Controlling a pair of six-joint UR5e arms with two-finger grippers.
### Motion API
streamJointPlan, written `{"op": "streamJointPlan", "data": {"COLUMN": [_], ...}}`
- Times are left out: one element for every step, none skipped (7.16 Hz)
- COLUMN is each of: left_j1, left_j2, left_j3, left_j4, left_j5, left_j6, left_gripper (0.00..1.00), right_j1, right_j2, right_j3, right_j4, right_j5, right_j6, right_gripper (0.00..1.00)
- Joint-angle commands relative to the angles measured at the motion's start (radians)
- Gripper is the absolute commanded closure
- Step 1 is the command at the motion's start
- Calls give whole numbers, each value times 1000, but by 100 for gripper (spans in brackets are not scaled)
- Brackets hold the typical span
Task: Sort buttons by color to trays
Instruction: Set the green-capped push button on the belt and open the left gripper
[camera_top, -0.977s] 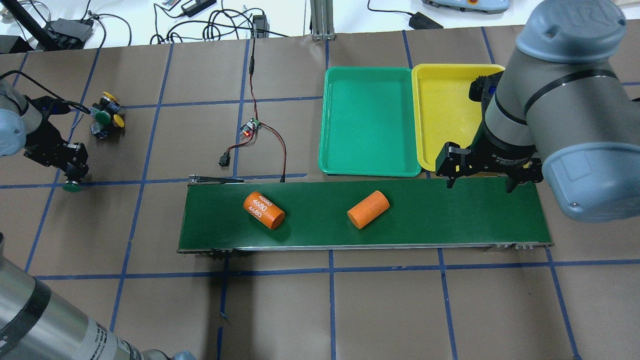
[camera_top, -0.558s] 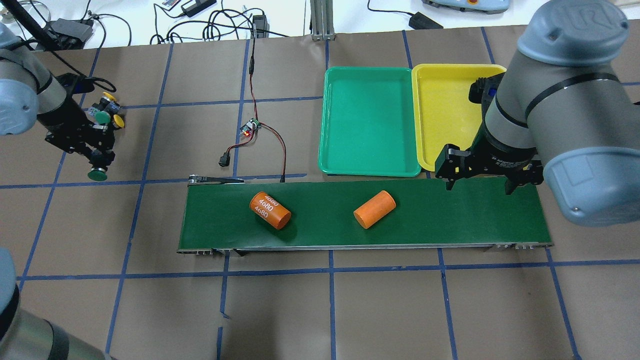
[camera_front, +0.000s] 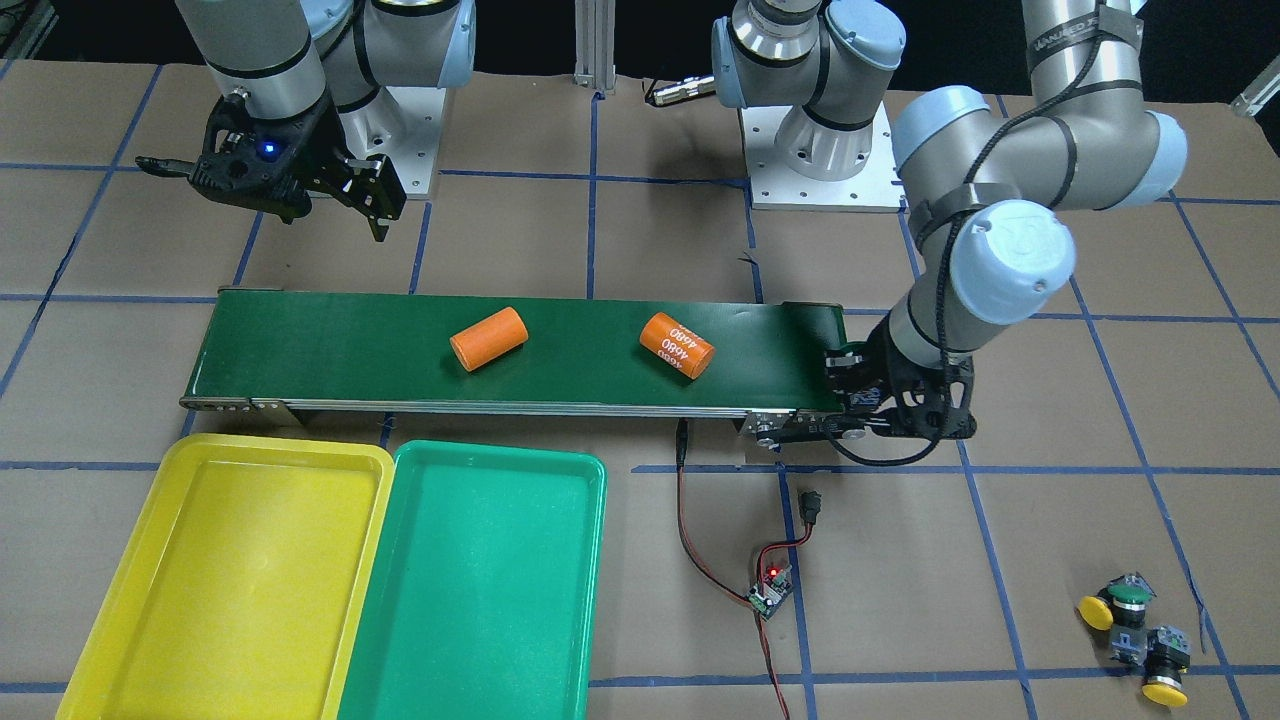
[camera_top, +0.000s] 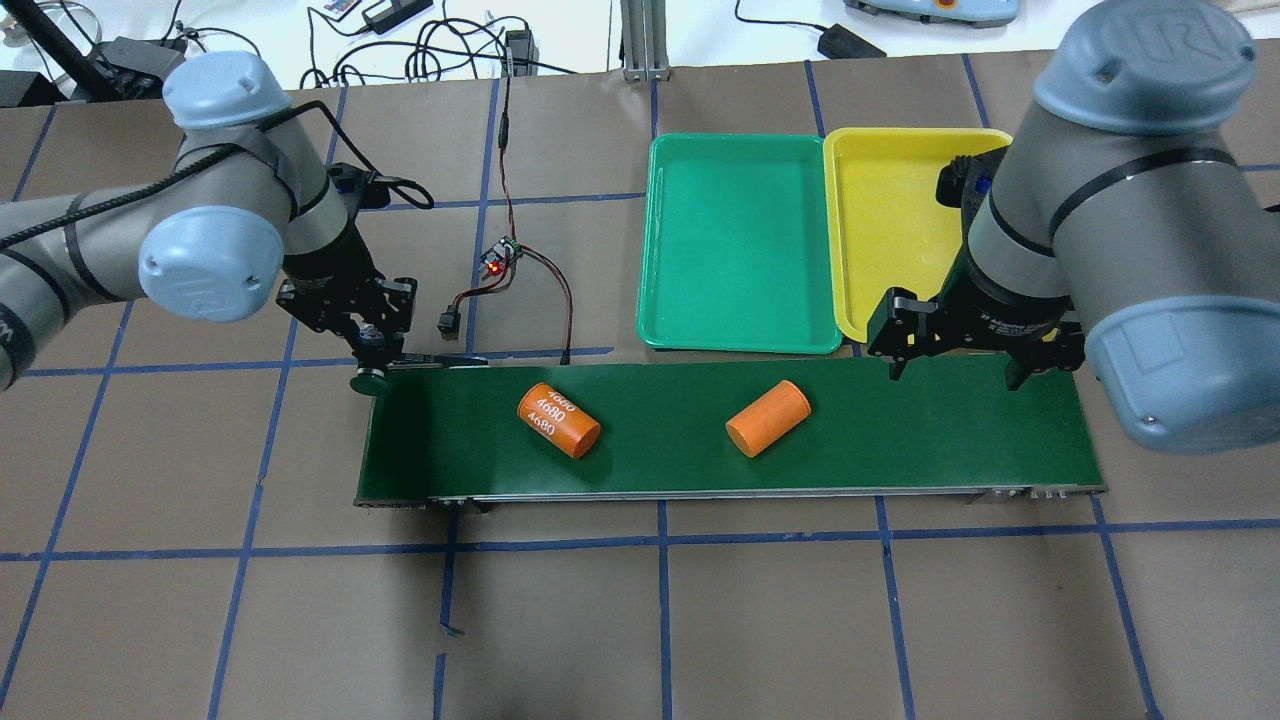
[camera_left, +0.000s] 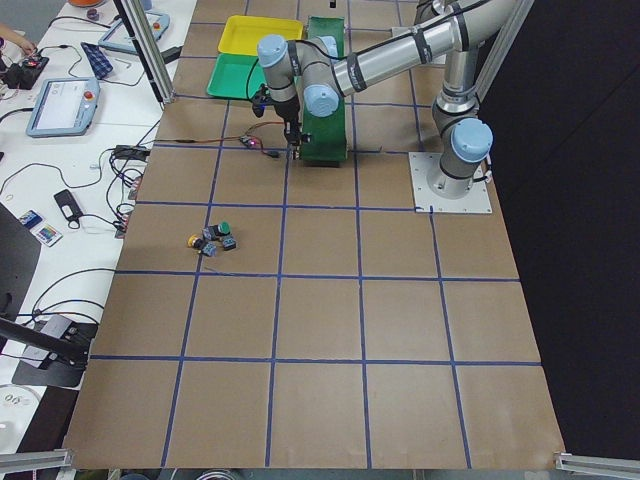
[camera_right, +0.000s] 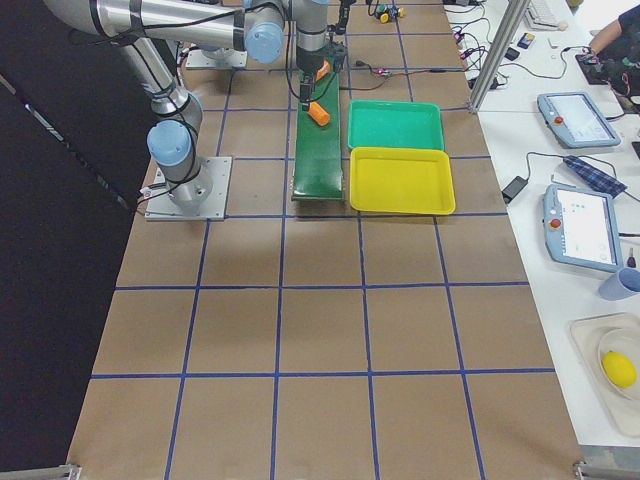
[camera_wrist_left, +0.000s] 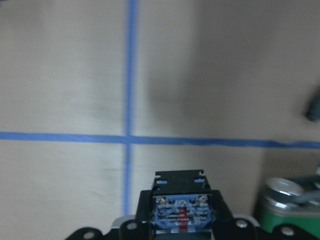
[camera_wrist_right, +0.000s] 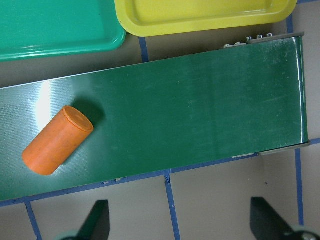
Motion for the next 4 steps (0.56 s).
{"op": "streamJointPlan", "data": {"left_j1": [-42,-44,-47,-44], "left_j2": [11,-16,-29,-9], "left_j3": [-75,-80,-72,-49], "left_j4": [64,70,87,87], "left_j5": [2,-1,-2,-2], "left_j6": [-31,-91,-179,-183], "left_gripper": [90,61,27,1], "right_j1": [1,3,-11,-14], "right_j2": [11,-6,-28,-38], "right_j3": [1,-1,-10,-17], "right_j4": [-4,13,103,128], "right_j5": [42,46,48,54], "right_j6": [-4,-11,-14,-11], "right_gripper": [0,0,0,0]}}
